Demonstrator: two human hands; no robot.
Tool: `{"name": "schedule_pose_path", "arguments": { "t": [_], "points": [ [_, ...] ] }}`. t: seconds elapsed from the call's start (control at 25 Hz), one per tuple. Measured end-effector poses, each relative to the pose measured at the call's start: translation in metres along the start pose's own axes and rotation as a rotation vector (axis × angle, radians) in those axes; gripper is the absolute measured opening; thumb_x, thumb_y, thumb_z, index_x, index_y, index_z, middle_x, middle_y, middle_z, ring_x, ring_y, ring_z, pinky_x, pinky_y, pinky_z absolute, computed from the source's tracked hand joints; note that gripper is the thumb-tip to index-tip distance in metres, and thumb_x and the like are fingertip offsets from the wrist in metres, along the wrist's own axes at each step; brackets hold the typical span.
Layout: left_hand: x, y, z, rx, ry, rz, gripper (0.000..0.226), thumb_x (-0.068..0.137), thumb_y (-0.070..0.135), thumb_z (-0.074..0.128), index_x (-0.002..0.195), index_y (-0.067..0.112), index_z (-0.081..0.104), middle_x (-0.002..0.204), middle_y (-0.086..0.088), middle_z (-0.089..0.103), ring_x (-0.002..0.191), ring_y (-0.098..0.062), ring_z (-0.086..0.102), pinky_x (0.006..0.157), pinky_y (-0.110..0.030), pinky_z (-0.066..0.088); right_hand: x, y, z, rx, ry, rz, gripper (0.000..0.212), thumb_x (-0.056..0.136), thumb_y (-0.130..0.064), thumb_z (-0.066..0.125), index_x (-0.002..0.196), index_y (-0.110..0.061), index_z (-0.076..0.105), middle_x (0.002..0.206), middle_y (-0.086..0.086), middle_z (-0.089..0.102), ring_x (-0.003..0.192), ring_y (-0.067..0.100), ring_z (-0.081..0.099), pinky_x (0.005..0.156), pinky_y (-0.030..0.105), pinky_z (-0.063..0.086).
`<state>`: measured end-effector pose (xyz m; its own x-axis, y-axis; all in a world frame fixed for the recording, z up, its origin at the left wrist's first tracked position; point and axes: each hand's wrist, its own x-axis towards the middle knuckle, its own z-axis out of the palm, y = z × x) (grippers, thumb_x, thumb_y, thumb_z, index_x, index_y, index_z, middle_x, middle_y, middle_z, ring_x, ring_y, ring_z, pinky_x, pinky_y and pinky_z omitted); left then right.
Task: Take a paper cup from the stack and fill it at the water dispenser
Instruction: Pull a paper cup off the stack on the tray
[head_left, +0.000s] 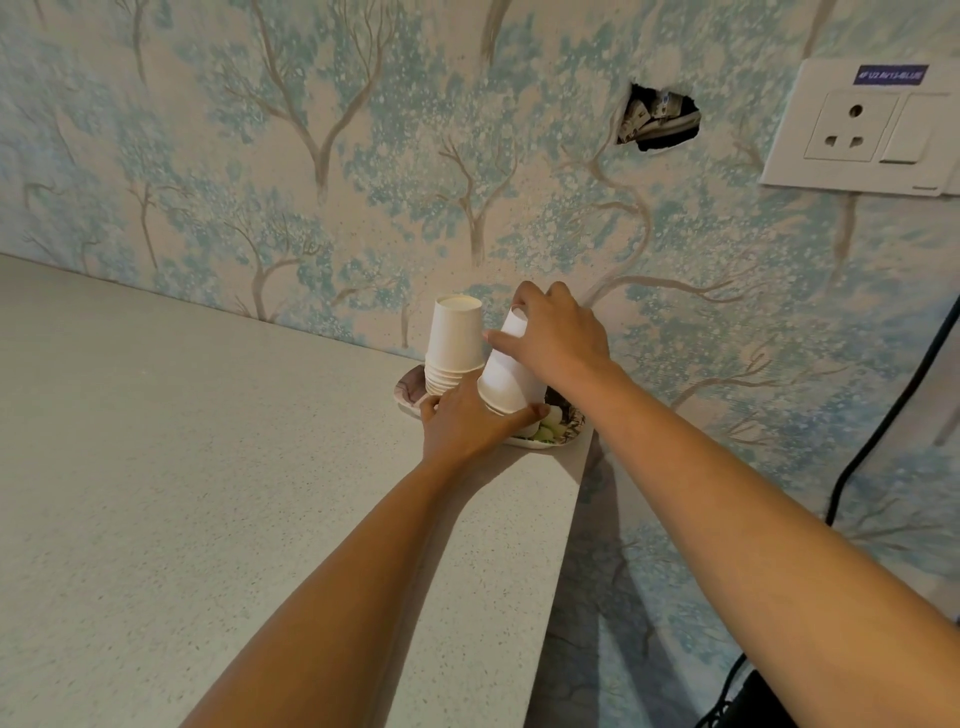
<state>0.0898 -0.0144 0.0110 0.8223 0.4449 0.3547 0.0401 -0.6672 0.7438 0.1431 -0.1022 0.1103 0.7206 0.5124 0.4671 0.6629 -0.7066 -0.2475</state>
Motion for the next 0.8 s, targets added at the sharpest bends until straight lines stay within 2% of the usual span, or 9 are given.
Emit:
{"name": "schedule_pose_path", "arguments": {
  "t": [0.32,0.56,0.72,0.8],
  "points": [
    [-0.002,0.004,-0.002,0.002,0.031,-0.017,0.073,0.066,0.061,0.067,0.128,0.031,0.042,0.13,0.005,0.058,0.125,-0.019,0.046,0.109,-0.048,0.021,-0.001,0.003,-0.001,-0.012,-0.003,-0.106,0.045,0.079,-0.049,0.062,0.111,-0.019,0.052,0.112,0.01,0.052,0.093,0.031,0.056,0.067,0.033,0.043],
    [-0.005,0.005,-0.004,-0.014,0.023,0.009,0.07,0.063,0.061,0.07,0.124,0.036,0.046,0.126,0.009,0.06,0.123,-0.016,0.047,0.109,-0.048,0.02,0.002,0.014,-0.001,0.054,-0.012,-0.112,0.042,0.076,-0.049,0.065,0.106,-0.021,0.055,0.106,0.007,0.053,0.093,0.03,0.056,0.068,0.032,0.04],
    [-0.007,0.006,-0.004,-0.062,0.034,0.014,0.068,0.062,0.059,0.071,0.122,0.039,0.046,0.125,0.011,0.06,0.123,-0.015,0.047,0.104,-0.04,0.02,0.002,0.019,-0.002,0.095,0.002,-0.117,0.041,0.075,-0.05,0.065,0.105,-0.023,0.054,0.104,0.005,0.052,0.09,0.028,0.054,0.067,0.031,0.036],
    [-0.007,0.007,-0.004,-0.071,0.038,0.01,0.067,0.062,0.059,0.071,0.122,0.04,0.047,0.123,0.012,0.061,0.121,-0.014,0.048,0.105,-0.04,0.021,0.001,0.02,-0.002,0.107,0.001,-0.127,0.039,0.075,-0.048,0.065,0.104,-0.023,0.054,0.102,0.004,0.051,0.088,0.028,0.053,0.067,0.03,0.035]
  ]
}}
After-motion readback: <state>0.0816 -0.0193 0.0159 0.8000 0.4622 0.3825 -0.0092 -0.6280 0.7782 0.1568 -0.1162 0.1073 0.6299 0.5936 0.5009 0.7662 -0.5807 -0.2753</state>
